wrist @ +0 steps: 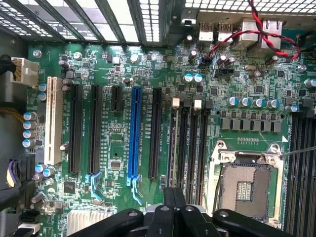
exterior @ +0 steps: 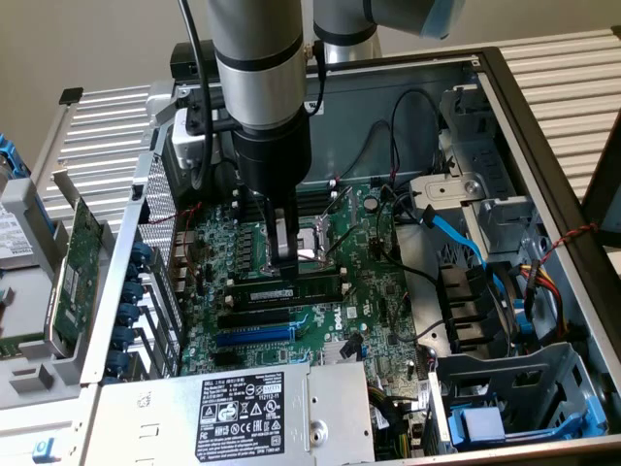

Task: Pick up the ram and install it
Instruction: 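Press down the ram until it locks into place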

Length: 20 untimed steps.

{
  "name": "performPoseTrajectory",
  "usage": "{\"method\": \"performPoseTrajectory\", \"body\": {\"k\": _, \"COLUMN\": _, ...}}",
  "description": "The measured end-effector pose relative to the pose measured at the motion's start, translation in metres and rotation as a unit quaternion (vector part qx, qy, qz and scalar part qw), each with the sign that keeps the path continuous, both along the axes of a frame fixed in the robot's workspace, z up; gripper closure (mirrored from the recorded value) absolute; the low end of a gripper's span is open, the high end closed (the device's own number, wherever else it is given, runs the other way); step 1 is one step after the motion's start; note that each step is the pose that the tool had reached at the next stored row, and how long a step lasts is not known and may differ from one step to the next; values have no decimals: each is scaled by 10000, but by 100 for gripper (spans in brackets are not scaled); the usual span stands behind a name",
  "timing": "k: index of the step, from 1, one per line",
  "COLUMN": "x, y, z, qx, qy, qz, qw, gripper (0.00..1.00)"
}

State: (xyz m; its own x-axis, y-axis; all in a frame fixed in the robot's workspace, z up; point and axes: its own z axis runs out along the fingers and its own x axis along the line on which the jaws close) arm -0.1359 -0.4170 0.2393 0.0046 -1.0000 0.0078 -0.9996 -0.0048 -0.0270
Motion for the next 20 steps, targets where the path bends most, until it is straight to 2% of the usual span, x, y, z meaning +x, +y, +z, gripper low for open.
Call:
{"method": "performPoseTrajectory", "body": {"k": 7, "x": 0, "y": 18, "z": -14, "qx": 2, "qy": 11, "qz": -113, "qw": 9999, "gripper": 89}}
{"method": "performPoseTrajectory", "body": {"k": 10, "x": 0, "y": 22, "z": -18, "qx": -1, "qy": 33, "qz": -159, "qw": 9999, "gripper": 89}}
{"method": "performPoseTrajectory", "body": {"k": 13, "x": 0, "y": 23, "z": -20, "qx": -2, "qy": 68, "qz": -210, "qw": 9998, "gripper": 89}}
{"method": "performPoseTrajectory", "body": {"k": 20, "x": 0, "y": 35, "z": -20, "qx": -2, "qy": 105, "qz": -291, "qw": 9995, "gripper": 89}}
